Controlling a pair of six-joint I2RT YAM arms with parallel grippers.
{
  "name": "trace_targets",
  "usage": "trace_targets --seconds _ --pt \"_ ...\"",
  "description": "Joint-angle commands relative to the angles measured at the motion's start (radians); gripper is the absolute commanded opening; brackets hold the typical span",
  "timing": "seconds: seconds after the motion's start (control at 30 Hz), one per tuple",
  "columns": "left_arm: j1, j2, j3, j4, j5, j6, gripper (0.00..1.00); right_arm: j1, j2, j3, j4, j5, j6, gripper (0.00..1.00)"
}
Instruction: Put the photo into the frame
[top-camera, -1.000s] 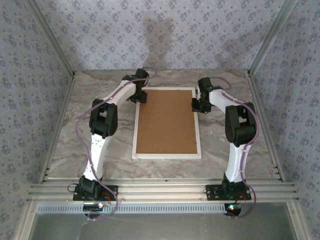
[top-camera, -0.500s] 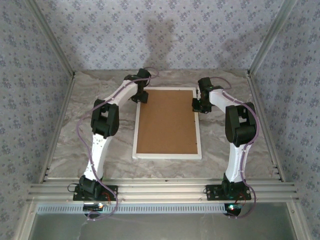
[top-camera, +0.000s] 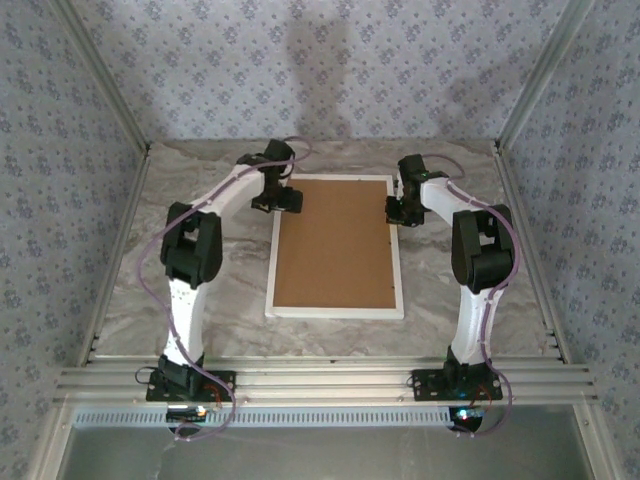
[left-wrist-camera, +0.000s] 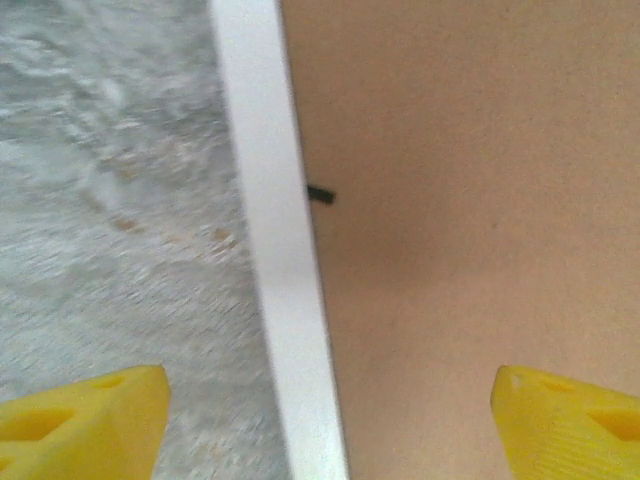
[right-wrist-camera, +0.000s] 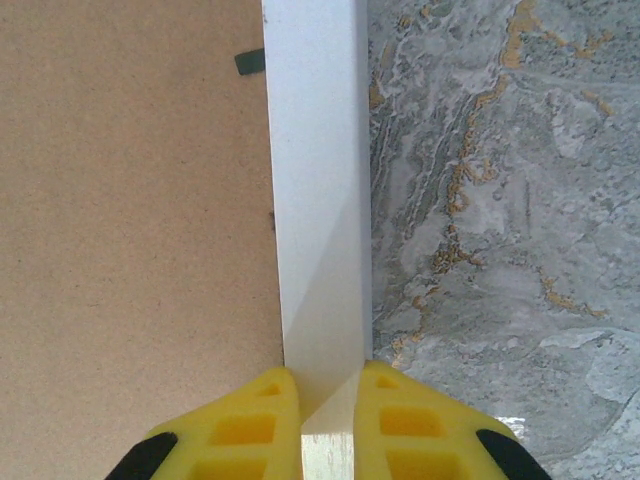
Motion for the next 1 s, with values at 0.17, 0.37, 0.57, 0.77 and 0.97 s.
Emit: trace_targets --seconds 0.17,0.37,0.57,0.77,0.97 --pt "0.053 -0.245 -0.246 0.103 0.015 -0.067 0.85 -0.001 -0.018 -0.02 -0.014 -0.011 0.014 0.14" --pt "0.065 -0.342 -0.437 0.169 0.032 -0.118 0.84 0.003 -0.019 -0.019 -0.011 0.006 0.016 0.14" --pt "0.065 -0.379 -0.55 0.201 0.072 -0.149 0.84 0.008 -0.02 -0.021 -0.007 0.006 0.018 0.14" --pt "0.066 -0.338 -0.547 0.214 0.101 -0.156 0.84 0.01 -0.02 -0.025 -0.003 0.0 0.019 0.14" --pt "0.066 -0.295 -0.522 0.225 0.103 -0.159 0.84 0.011 -0.017 -0.029 0.001 -0.012 0.016 0.14"
